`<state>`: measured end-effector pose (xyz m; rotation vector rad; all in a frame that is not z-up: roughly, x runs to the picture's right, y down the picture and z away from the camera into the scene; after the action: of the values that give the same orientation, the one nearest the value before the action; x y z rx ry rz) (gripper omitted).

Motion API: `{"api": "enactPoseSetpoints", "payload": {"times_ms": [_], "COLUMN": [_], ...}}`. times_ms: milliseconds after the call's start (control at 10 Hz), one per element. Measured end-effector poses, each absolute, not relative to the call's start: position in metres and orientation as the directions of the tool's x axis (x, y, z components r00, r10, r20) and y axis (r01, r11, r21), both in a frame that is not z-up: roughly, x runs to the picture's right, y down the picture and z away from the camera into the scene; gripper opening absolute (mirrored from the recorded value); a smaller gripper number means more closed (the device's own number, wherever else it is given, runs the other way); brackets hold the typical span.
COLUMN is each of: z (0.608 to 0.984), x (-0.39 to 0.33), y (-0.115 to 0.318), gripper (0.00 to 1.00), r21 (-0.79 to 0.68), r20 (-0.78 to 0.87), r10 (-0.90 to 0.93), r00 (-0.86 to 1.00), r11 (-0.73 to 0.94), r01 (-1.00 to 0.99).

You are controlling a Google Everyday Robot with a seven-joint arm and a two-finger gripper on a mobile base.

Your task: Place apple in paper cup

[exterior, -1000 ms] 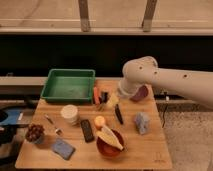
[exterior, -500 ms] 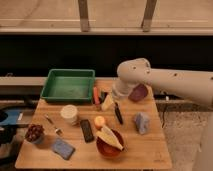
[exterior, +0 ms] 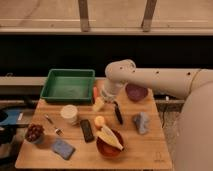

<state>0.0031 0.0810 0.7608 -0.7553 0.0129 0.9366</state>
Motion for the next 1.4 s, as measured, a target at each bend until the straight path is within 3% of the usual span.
{"api": "enactPoseSetpoints", "payload": {"times_ms": [300, 1400], "z": [0.763, 0.805], "x": [-0.001, -0.015], "y": [0.084, 0.164], "gripper": [0.75, 0.75], "r21": [-0.583, -0.673], "r20": [-0.330, -0.433], "r10": [0.710, 0.655], "r00": [0.622, 0.619], "r11": [0.365, 0.222], "r01": [-0.726, -0.705]}}
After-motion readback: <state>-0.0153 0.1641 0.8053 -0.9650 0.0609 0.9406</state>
